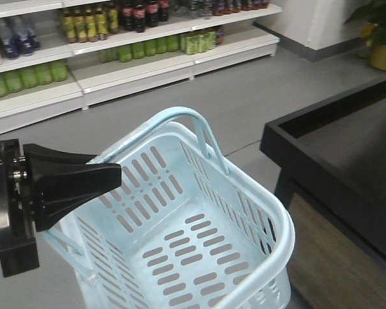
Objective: Pick three apples into basket with both arms
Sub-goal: 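Turn the base toward the table with red apples and oranges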
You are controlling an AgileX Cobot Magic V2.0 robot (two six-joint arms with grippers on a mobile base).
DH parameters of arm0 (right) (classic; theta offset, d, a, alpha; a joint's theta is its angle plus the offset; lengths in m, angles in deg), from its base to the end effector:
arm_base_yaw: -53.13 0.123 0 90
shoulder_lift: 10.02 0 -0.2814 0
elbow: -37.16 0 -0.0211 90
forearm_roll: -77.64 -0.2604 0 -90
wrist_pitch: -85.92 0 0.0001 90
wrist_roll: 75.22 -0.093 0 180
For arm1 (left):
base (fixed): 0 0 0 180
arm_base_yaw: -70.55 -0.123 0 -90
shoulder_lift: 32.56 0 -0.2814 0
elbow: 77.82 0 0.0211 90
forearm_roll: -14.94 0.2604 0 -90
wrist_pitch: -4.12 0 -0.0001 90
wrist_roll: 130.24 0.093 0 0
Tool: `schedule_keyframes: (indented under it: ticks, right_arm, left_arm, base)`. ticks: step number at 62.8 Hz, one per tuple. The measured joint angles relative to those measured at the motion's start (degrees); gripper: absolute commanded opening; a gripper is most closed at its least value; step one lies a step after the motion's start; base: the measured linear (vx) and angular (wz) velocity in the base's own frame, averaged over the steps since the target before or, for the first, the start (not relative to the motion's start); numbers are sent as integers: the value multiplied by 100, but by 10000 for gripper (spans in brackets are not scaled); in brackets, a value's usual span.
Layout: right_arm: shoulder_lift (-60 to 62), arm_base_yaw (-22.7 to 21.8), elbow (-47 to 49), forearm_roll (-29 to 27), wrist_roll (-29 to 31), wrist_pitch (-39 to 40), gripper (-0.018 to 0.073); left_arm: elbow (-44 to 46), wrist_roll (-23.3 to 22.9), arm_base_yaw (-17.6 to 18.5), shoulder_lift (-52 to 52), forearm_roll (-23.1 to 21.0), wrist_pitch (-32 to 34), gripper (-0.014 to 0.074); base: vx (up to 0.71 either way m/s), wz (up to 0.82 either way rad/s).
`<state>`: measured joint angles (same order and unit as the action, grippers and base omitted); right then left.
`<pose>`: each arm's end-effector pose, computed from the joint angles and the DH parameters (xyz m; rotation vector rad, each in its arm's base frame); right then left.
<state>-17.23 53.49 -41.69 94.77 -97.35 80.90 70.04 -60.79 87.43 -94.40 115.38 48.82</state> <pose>0.0721 -0.0020 0.1958 0.0852 1.5837 0.0535 0.1666 -0.1177 0.3577 0.7189 1.7093 -0.9704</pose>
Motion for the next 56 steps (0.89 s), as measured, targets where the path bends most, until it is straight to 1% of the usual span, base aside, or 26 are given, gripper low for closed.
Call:
schedule_keyframes:
  ticks: [28, 56]
  right_arm:
    - [0, 0, 0, 0, 0, 0, -4]
    - [0, 0, 0, 0, 0, 0, -4]
  left_arm:
    - [0, 0, 0, 0, 0, 0, -6]
    - [0, 0, 0, 0, 0, 0, -6]
  base:
    - [13, -70]
    - [10, -61]
